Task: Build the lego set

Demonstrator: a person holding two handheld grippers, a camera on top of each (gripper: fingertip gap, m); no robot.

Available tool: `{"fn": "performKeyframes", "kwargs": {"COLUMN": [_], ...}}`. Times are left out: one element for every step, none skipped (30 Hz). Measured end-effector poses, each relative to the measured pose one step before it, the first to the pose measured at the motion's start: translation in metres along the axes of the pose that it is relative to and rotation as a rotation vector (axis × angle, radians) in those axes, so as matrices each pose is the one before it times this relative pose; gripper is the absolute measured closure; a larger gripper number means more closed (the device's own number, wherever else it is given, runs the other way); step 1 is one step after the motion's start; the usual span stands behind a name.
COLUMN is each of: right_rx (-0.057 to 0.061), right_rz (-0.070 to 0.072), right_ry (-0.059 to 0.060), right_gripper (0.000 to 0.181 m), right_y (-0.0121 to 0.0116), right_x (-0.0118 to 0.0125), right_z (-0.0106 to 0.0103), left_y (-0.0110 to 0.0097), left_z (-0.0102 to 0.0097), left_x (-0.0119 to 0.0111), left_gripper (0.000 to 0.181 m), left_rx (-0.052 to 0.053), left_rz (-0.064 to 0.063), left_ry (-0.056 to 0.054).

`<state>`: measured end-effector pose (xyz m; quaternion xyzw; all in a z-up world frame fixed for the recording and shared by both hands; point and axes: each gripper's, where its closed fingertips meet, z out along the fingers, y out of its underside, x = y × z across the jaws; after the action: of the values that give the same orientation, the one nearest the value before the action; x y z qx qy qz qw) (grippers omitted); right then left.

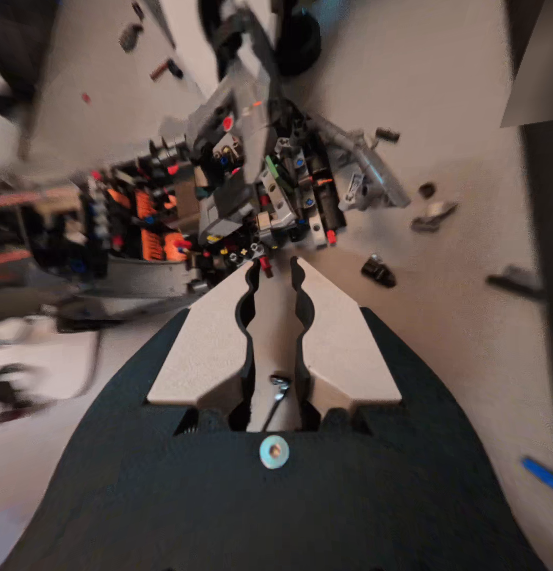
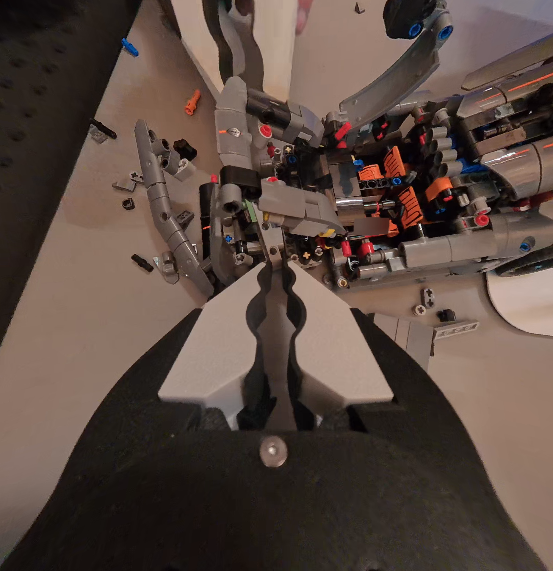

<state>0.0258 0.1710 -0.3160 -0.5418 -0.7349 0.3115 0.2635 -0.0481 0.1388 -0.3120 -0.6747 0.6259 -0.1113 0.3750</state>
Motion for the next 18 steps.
{"fn": "performKeyframes", "kwargs": {"right_rx": [-0.0004,-0.0008,-0.0003,0.0009,0.0010,0.0000,0.0002,0.0010,0.0012,-0.0002,-0.0017,-0.0013,-0.0007,-0.0004,0.0004,0.0014,0.0029,0.0025], "right_rz": [0.0014,0.0027,0.0025,0.0003,0.0002,0.0009,0.0007,-0.0001,0.0003,0.0015,0.0018,0.0010,0.0011,0.0019,0.0017,0.0014,0.0030,0.0041], "right_ry": [-0.0010,-0.0012,-0.0014,-0.0003,0.0001,-0.0004,-0.0005,0.0000,-0.0004,-0.0006,-0.0010,-0.0008,-0.0010,-0.0009,0.0005,0.0002,-0.0007,-0.0007], "right_gripper": [0.177,0.177,0.177,0.178,0.178,0.177,0.177,0.177,0.178,0.177,0.177,0.177,0.177,0.177,0.177,0.177,0.177,0.177], "right_y": [-0.00003,0.00014,0.00013,0.00002,-0.00013,-0.00013,-0.00009,-0.00030,-0.00040,-0.00017,0.00015,0.00014,0.00002,0.00000,0.00007,0.00007,-0.00010,-0.00003], "right_x": [-0.00001,0.00005,0.00001,-0.00002,0.00008,-0.00008,-0.00009,-0.00008,-0.00008,-0.00006,-0.00006,-0.00010,-0.00029,-0.00016,0.00027,0.00029,0.00024,0.00026], "right_z": [-0.00006,-0.00006,-0.00009,-0.00010,-0.00009,0.00000,0.00009,-0.00005,-0.00026,-0.00009,0.00029,0.00026,0.00004,-0.00011,-0.00040,-0.00048,-0.00042,-0.00046], "left_y": [-0.00046,-0.00304,-0.00743,-0.00870,-0.00637,-0.00323,-0.00081,0.00061,0.00410,0.00180,-0.00027,-0.00254,-0.00252,0.00004,0.00151,0.00178,0.00229,0.00144], "left_z": [-0.00106,-0.00099,-0.00175,-0.00197,-0.00069,0.00034,0.00095,0.00252,0.00339,0.00283,0.00100,-0.00023,-0.00064,0.00007,0.00089,0.00106,0.00136,0.00093], "left_x": [-0.00459,0.00028,-0.00026,-0.00227,-0.00059,-0.00144,-0.00179,0.00145,0.00210,-0.00048,0.00111,0.00077,0.00067,0.00052,0.00052,-0.00033,0.00038,-0.00035], "left_gripper": [0.165,0.165,0.163,0.164,0.162,0.160,0.162,0.163,0.163,0.167,0.173,0.175,0.175,0.175,0.176,0.176,0.176,0.176], "left_rx": [-0.0261,-0.0148,0.0059,0.0119,-0.0013,-0.0077,-0.0080,-0.0097,-0.0338,-0.0190,-0.0047,0.0091,0.0073,-0.0047,-0.0075,-0.0047,-0.0095,-0.0055], "left_rz": [0.1202,0.1248,0.1103,0.0829,0.0538,0.0400,0.0273,0.0148,0.0088,0.0164,0.0217,0.0082,-0.0027,-0.0061,-0.0068,-0.0086,-0.0159,-0.0189], "left_ry": [-0.0971,-0.0655,-0.0662,-0.0667,-0.0355,-0.0292,-0.0264,0.0001,0.0058,-0.0174,-0.0070,-0.0028,0.0038,0.0063,0.0053,-0.0014,0.0068,0.0044]}}
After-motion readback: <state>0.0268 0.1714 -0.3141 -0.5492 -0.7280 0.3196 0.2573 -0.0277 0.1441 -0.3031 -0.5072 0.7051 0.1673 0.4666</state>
